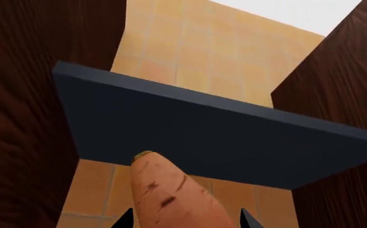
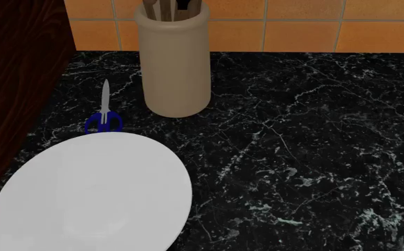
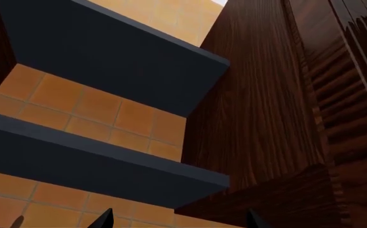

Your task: Pick the sweet potato from the counter and place it in the microwave.

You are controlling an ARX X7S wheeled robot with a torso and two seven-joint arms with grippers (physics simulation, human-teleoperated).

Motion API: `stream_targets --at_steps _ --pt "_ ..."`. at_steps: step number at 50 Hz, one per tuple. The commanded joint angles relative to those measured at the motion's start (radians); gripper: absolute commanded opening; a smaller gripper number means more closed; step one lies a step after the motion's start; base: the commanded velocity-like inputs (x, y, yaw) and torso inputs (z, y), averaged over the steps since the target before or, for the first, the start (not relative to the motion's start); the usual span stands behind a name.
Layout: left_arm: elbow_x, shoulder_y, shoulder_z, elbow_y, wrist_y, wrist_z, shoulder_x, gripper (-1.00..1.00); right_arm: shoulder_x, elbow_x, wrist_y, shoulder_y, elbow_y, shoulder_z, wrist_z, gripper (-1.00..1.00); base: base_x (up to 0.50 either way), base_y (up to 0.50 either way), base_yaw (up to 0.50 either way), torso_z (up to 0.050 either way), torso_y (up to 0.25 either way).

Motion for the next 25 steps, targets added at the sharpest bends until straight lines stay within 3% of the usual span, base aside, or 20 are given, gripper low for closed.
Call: stream_targets --at_steps 1,5,11,25 --pt "0.048 -0.151 0.041 -0.285 0.091 0.091 0.056 -1.0 0.02 0.004 0.002 0.0 0.0 0.0 0.016 1.0 0.0 0.0 0.0 0.0 0.0" --pt "0.081 -0.202 0.066 -0.385 0.139 0.133 0.072 -1.0 0.024 0.003 0.003 0.0 0.0 -0.003 0.021 1.0 0.0 0.0 0.0 0.0 0.0" --pt "0.091 -0.341 0.106 -0.606 0.229 0.209 0.11 -1.0 0.126 0.015 0.033 0.0 0.0 -0.007 0.108 1.0 0.0 0.0 0.0 0.0 0.002" --pt "0.132 -0.342 0.099 -0.592 0.207 0.23 0.112 -1.0 0.174 0.033 0.04 0.0 0.0 -0.001 0.147 1.0 0.0 0.0 0.0 0.0 0.0"
